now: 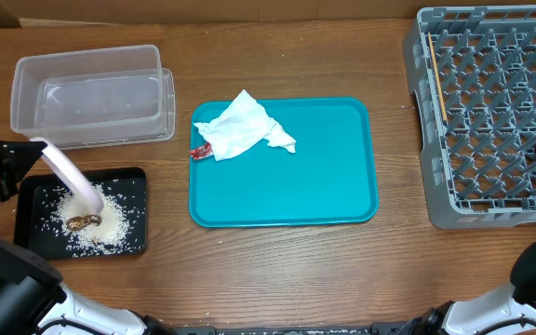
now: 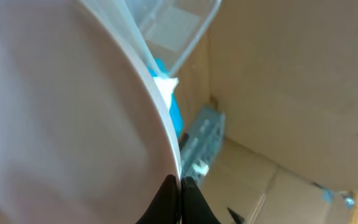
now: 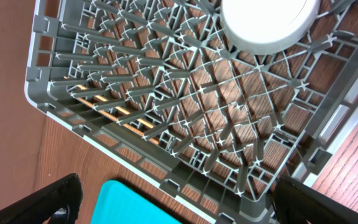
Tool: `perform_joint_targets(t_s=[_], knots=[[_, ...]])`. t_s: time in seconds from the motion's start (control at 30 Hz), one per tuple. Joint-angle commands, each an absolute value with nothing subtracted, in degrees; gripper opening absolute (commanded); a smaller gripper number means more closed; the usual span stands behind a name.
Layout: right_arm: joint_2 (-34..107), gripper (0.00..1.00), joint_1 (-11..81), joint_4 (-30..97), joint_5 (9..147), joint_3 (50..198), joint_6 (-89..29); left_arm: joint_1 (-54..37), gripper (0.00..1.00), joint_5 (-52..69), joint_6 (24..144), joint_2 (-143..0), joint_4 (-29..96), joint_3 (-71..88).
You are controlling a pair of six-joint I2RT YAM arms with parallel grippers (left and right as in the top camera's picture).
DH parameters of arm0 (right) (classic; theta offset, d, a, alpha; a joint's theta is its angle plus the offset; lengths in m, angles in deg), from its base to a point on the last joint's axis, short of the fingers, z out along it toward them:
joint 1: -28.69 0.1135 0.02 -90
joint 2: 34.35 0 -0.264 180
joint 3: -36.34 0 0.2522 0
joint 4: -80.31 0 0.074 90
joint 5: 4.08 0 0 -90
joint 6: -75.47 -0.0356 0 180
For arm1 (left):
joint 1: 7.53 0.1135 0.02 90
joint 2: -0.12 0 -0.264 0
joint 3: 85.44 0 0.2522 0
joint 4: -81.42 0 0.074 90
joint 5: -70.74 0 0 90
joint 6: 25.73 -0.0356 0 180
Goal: Sort waste into correct bins and load items into the dishwasher
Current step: 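Tilt the plate to dump rice and mushroom onto the black tray, then carry the empty plate right and set it on the teal tray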
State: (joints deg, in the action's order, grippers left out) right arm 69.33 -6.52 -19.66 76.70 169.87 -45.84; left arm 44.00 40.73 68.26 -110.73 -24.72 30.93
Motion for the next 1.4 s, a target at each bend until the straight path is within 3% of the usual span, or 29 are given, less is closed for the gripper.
perform_joint_targets(t_s=[0.0,0.13,0.23,0.43,0.8,1.03,1.17,1.37], knots=[[69.02,1.00,-6.69,-19.47,76.46,170.13,-46.08,44.22,0.04,48.38,58.82,-110.25,-26.33,30.45],[69.02,1.00,-6.69,-19.47,76.46,170.13,-46.08,44.26,0.04,49.14,59.67,-110.27,-24.74,30.23],[69.02,1.00,-6.69,-19.47,76.46,170.13,-46.08,44.26,0.04,42.67,66.97,-110.27,-24.28,29.99],[69.02,1.00,-6.69,-19.47,76.46,170.13,-46.08,44.22,0.04,45.91,58.69,-110.07,-29.22,29.75],[69.02,1.00,-6.69,-19.47,76.46,170.13,-46.08,37.18,0.04,46.37,58.29,-100.94,-29.20,29.23],[69.02,1.00,-6.69,-19.47,76.46,170.13,-46.08,17.86,0.04,43.57,58.29,-94.53,-28.56,29.23],[69.02,1.00,-6.69,-19.47,76.46,170.13,-46.08,2.32,0.04,41.73,63.95,-94.53,-20.78,29.18],[69.02,1.00,-6.69,-19.47,76.46,170.13,-46.08,-23.08,0.04,10.15,89.48,-96.21,-3.10,29.18]])
